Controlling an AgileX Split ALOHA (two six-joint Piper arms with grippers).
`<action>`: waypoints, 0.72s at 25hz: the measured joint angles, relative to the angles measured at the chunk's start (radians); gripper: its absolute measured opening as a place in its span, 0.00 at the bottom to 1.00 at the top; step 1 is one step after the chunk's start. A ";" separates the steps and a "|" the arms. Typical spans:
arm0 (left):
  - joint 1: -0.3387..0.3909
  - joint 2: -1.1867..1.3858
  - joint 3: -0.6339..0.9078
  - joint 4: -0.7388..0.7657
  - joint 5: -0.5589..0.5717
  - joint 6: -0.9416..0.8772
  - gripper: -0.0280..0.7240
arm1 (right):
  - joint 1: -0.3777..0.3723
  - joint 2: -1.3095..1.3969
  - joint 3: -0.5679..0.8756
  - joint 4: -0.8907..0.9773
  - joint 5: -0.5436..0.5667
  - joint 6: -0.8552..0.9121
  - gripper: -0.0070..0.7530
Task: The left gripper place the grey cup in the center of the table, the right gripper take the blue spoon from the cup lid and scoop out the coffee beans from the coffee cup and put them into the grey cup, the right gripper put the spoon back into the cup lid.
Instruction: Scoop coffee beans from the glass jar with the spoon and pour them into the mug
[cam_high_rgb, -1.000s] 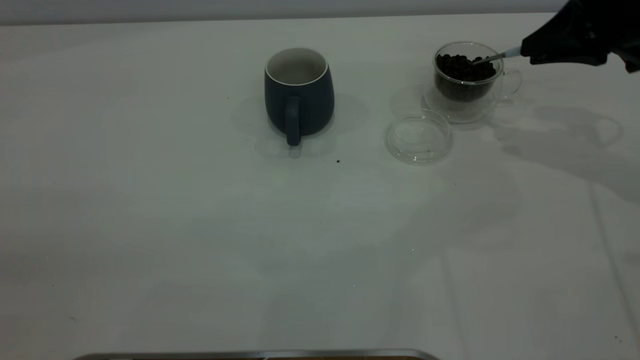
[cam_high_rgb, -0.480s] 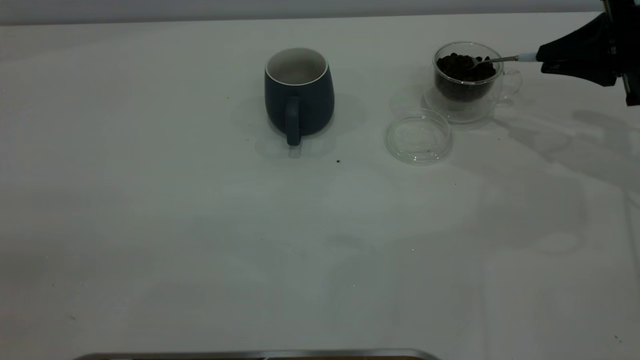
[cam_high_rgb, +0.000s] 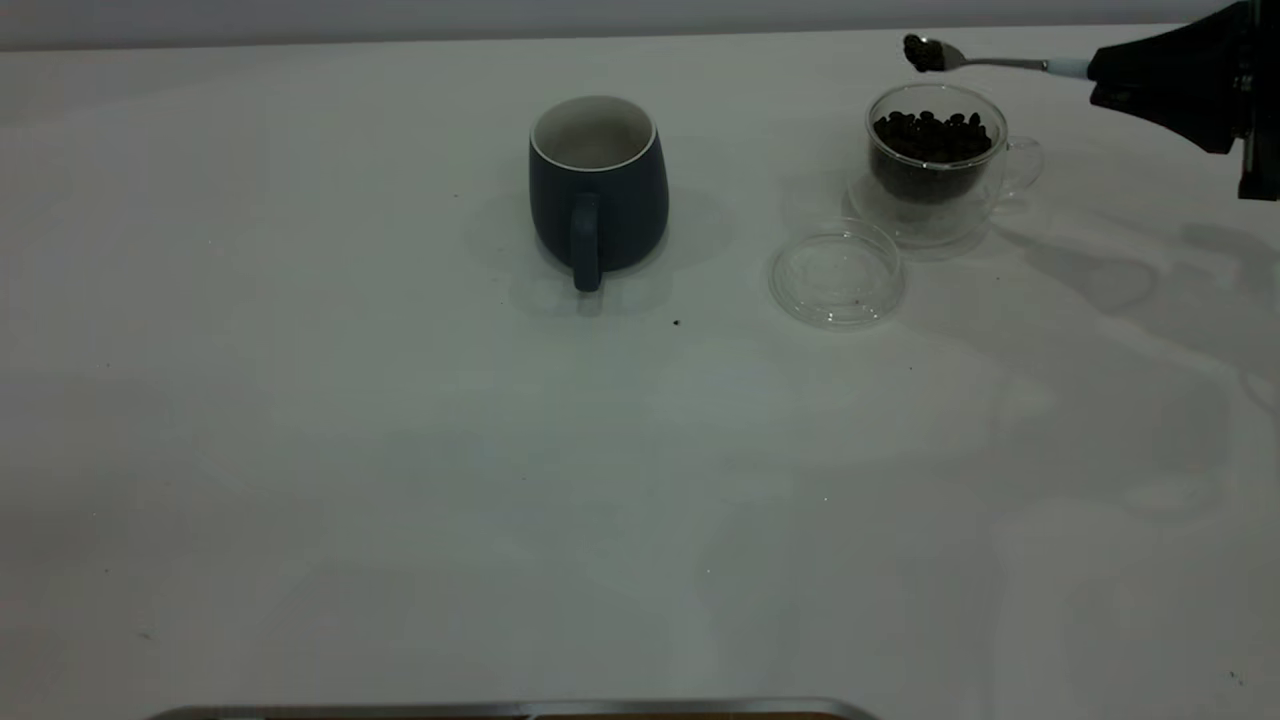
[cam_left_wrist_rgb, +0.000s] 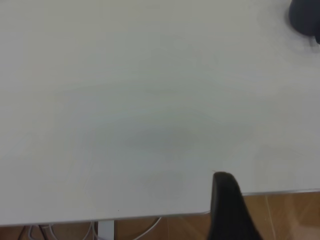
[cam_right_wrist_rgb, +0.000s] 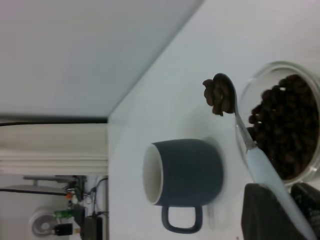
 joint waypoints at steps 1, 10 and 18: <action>0.000 0.000 0.000 0.000 0.000 0.000 0.70 | 0.000 0.001 0.000 0.000 0.005 -0.005 0.16; 0.000 0.000 0.000 0.000 0.000 0.000 0.70 | 0.021 0.001 0.000 -0.005 0.014 -0.007 0.16; 0.000 0.000 0.000 0.000 0.000 0.000 0.70 | 0.110 0.001 0.000 0.004 0.015 0.015 0.16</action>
